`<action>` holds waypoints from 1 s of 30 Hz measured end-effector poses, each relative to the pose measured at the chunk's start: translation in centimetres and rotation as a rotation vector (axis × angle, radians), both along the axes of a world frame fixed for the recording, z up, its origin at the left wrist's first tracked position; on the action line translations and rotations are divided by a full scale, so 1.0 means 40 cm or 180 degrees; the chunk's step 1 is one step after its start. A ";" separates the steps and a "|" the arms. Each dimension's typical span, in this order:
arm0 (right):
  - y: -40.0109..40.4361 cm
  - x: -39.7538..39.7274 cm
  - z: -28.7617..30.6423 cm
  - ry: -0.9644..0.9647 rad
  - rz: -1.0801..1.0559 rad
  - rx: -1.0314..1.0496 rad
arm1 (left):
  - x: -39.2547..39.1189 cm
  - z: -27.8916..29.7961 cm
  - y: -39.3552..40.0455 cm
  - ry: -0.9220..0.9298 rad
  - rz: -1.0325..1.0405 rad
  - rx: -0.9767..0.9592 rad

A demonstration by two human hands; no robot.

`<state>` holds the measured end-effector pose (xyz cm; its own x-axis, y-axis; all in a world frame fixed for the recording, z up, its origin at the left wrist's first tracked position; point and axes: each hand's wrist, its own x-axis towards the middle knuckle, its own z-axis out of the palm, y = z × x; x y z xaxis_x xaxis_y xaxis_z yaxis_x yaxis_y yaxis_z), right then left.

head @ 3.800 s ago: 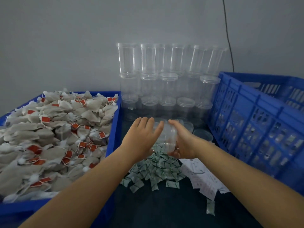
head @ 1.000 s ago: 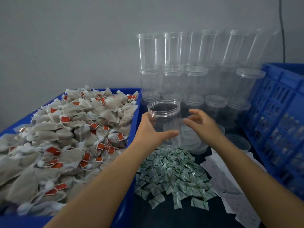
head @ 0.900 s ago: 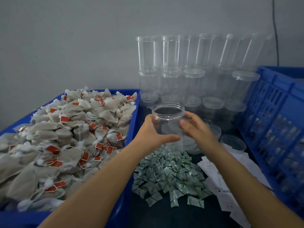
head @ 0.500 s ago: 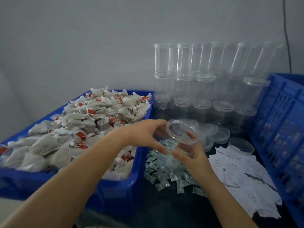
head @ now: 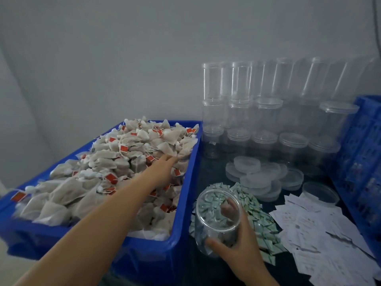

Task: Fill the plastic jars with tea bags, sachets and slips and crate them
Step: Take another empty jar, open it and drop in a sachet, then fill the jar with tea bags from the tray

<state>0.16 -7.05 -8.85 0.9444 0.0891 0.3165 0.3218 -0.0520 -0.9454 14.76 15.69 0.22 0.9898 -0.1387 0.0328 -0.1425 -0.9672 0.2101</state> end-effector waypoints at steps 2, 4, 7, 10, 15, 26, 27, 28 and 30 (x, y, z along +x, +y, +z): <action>-0.004 0.010 -0.012 0.0021 0.0071 0.0002 | 0.021 -0.010 -0.007 0.0153 -0.0044 0.0507; -0.005 0.016 -0.017 0.0041 0.0166 -0.0085 | 0.031 -0.017 -0.014 0.0044 -0.0084 0.0817; -0.006 0.022 -0.026 0.0048 0.0183 -0.0156 | 0.030 -0.032 -0.027 -0.0276 -0.0102 0.0672; -0.006 0.024 -0.029 0.0057 0.0150 -0.0148 | 0.033 -0.046 -0.039 -0.0510 0.0051 0.0712; -0.006 0.022 -0.032 0.0091 0.0177 -0.0101 | 0.034 -0.035 -0.033 -0.0546 0.0192 0.0603; -0.010 0.024 -0.030 0.0209 0.0191 -0.0083 | -0.023 0.082 -0.013 -0.0892 0.0261 -0.0549; -0.010 0.025 -0.032 0.0201 0.0191 -0.0100 | -0.031 0.106 -0.013 -0.0951 0.0196 -0.0631; -0.010 0.026 -0.033 0.0216 0.0201 -0.0110 | -0.041 0.132 -0.014 -0.0987 0.0134 -0.0718; -0.010 0.028 -0.035 0.0237 0.0208 -0.0103 | -0.066 0.185 -0.020 -0.1027 0.0016 -0.0891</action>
<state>1.28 -7.46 -10.24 0.9570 0.1605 0.2418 0.2546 -0.0642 -0.9649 12.11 14.88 7.63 0.9233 -0.0757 0.3766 -0.2394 -0.8801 0.4101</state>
